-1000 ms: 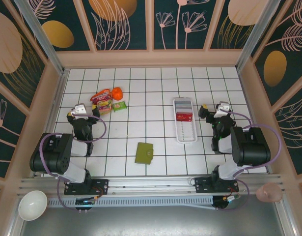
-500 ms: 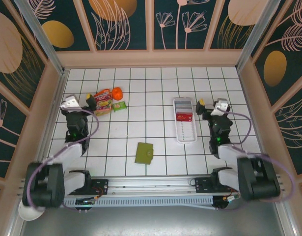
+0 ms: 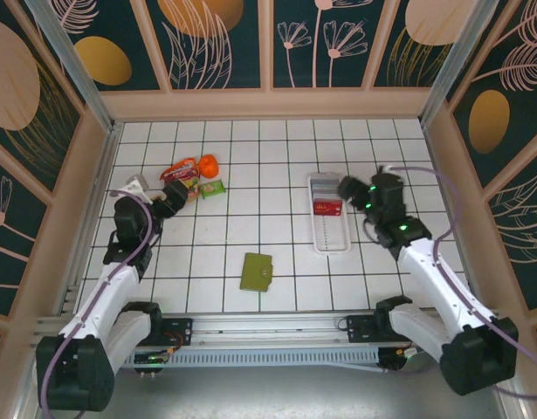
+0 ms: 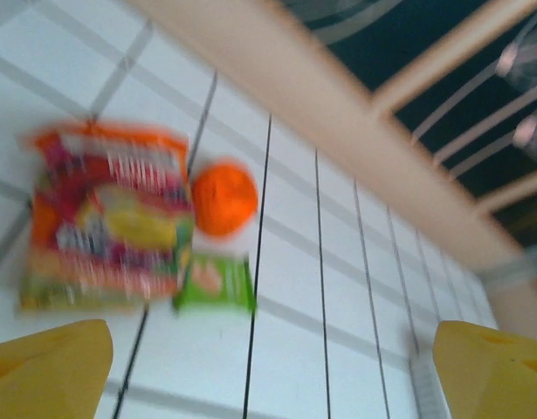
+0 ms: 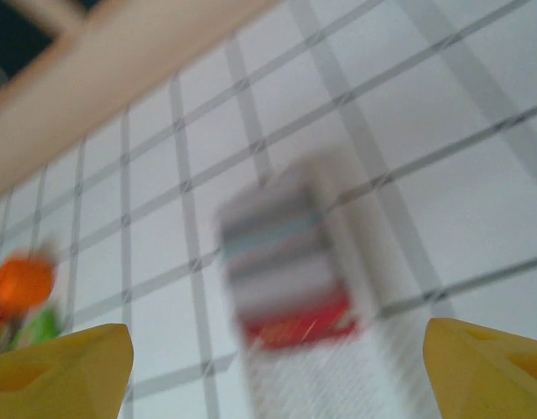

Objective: Put the credit cards into the card holder
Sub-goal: Pick up the card holder at the bottom-center of the table.

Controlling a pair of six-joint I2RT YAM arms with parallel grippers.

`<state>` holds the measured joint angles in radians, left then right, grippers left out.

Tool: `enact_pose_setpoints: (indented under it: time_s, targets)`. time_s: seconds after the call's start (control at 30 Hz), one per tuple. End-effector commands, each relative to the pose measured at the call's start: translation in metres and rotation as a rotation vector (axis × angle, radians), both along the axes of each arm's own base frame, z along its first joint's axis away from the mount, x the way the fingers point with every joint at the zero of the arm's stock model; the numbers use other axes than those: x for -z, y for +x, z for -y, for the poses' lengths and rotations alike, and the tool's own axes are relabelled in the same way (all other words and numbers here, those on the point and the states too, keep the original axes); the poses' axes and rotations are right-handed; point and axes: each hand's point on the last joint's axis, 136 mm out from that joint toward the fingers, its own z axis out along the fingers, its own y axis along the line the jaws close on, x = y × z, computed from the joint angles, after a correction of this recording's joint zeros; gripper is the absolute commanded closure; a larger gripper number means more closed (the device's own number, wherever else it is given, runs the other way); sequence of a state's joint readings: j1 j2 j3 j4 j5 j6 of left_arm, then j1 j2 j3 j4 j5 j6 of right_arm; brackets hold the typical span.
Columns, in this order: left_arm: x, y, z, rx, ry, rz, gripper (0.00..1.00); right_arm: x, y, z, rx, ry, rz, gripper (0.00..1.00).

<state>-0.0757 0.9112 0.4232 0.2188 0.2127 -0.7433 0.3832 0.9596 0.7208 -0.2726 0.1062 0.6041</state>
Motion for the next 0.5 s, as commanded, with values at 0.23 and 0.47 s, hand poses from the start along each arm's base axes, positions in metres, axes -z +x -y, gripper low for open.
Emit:
enact_pose_setpoints:
  time_s: [0.23, 0.47]
  targets:
    - [0.064, -0.090, 0.105, 0.453, -0.034, -0.308, 0.11, 0.069, -0.100, -0.150, -0.232, 0.098, -0.300, 0.22]
    - [0.098, -0.135, 0.138, 0.588, -0.058, -0.420, 0.21, 0.118, -0.127, -0.188, -0.246, -0.008, -0.426, 0.46]
